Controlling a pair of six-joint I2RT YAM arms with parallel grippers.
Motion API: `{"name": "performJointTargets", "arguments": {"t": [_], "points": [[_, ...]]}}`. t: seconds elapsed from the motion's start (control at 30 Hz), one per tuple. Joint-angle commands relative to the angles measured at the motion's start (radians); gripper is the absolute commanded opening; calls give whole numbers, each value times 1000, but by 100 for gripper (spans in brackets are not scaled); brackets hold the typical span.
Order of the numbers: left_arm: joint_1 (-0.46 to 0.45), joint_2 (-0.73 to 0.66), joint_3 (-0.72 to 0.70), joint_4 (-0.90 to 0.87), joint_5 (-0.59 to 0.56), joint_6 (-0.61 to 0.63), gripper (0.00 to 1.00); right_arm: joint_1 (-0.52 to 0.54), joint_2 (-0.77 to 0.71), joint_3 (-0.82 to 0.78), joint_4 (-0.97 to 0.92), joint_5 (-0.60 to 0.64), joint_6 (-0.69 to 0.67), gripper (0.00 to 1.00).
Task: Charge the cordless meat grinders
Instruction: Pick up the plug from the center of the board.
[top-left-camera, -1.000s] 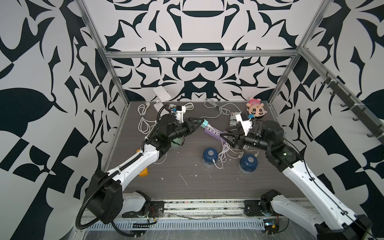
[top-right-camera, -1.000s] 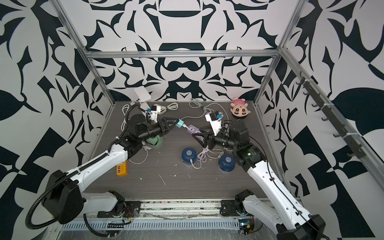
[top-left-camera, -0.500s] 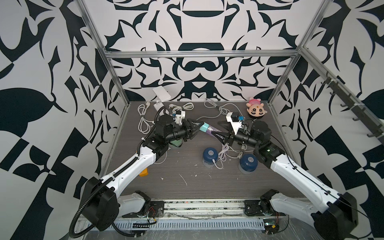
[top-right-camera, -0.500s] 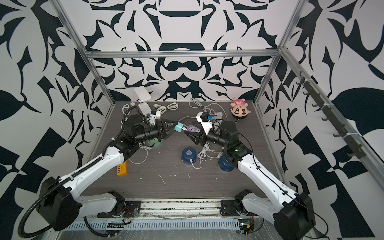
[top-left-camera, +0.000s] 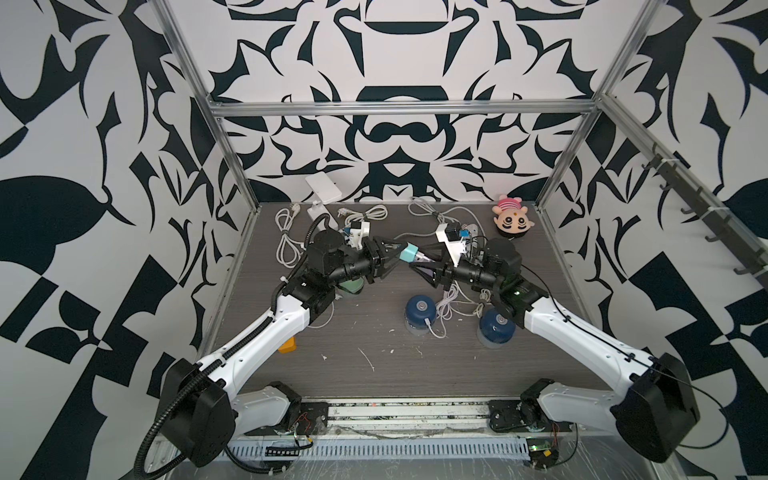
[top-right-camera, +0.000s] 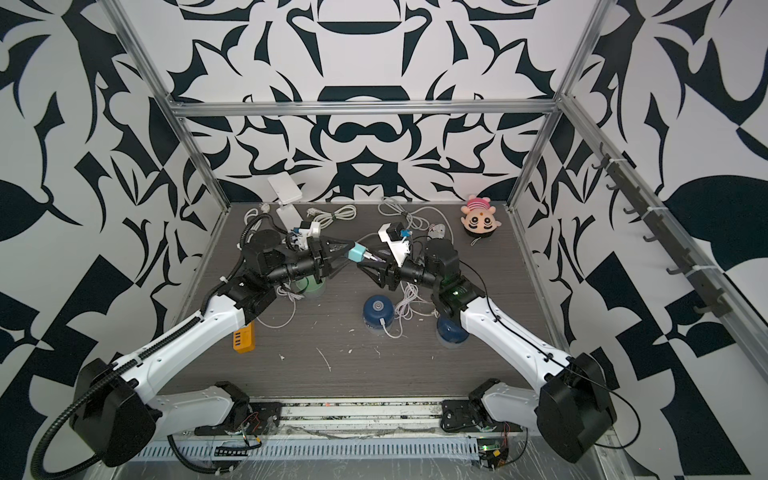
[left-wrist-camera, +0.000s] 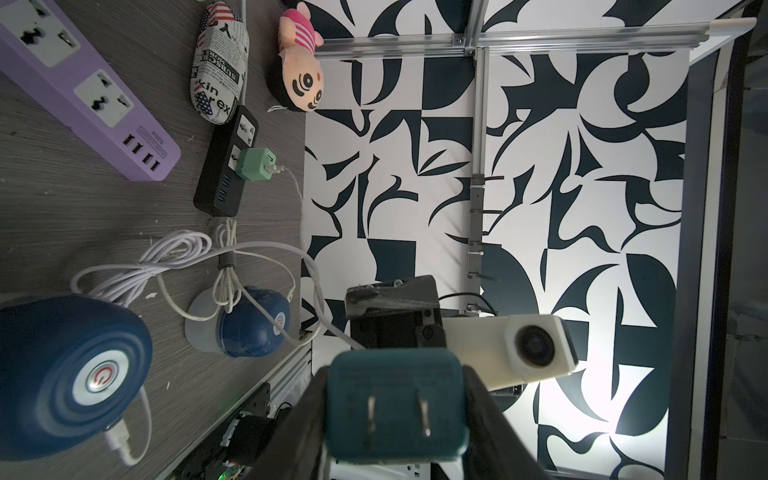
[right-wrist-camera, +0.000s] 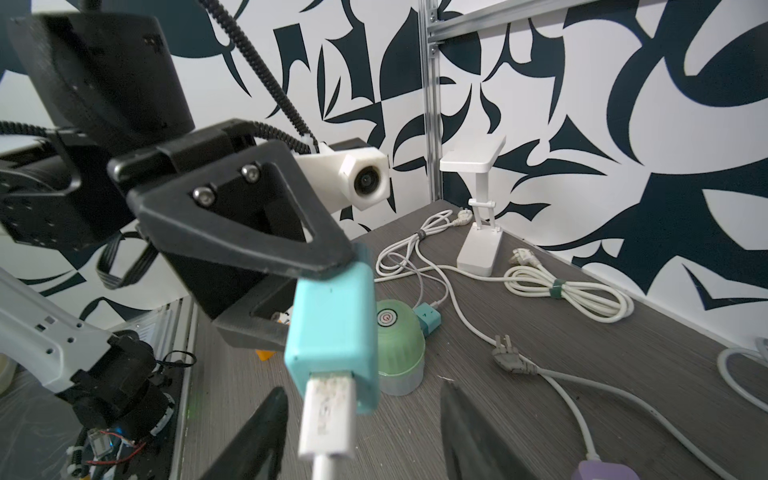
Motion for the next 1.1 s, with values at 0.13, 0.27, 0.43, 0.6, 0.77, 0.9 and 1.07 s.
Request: {"name": "performJointTargets", "arguments": {"t": [0.13,0.27,0.43,0.6,0.77,0.9,1.07], "points": [[4,-28,-28,99,19,-36,0,8,45,95,100,-26,83,44],[4,-27,-32,116,23,-49,0,11,56,112,89,-35,88,36],[4,-23,-32,120,26,-53,0,13,57,121,75,-45,92,30],[4,-18,-32,121,30,-62,0,15,60,132,70,-56,94,23],[4,-18,-36,121,32,-67,11,17,62,146,70,-68,95,0],[12,-41,-35,76,6,-19,68,16,35,168,-81,-29,-6,0],[51,-137,-15,-185,-113,187,92,10,9,268,-454,149,-267,0]]}}
